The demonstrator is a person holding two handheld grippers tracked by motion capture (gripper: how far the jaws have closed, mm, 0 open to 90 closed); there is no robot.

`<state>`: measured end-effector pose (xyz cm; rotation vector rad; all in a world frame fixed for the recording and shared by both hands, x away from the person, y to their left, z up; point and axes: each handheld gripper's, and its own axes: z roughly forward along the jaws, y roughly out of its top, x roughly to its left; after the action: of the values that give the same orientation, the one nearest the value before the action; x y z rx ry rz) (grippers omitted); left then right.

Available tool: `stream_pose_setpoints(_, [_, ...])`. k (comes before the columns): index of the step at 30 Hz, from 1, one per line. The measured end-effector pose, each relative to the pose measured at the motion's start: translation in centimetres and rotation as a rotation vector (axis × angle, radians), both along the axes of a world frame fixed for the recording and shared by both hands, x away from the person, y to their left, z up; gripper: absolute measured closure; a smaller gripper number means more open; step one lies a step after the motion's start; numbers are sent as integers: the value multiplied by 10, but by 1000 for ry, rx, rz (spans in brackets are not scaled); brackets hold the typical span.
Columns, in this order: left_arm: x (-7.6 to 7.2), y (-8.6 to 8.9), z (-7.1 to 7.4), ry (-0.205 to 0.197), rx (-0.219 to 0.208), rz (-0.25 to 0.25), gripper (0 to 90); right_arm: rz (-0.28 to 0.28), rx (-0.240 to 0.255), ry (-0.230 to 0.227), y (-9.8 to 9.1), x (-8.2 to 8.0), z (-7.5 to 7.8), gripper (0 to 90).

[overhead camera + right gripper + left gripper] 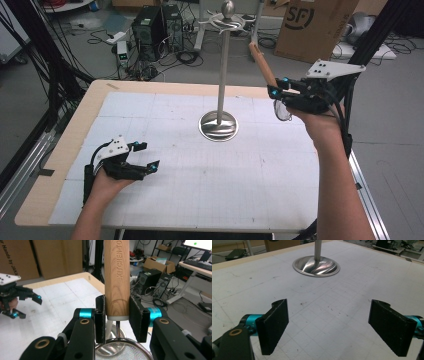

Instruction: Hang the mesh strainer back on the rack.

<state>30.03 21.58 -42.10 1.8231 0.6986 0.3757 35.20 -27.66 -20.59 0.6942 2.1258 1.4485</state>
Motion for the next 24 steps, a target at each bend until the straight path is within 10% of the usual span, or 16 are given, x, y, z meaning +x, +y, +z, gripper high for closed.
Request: stream_pose_setpoints(24, [0,2,0,0,-12,5,171,-49,11,19,16,28,15,685])
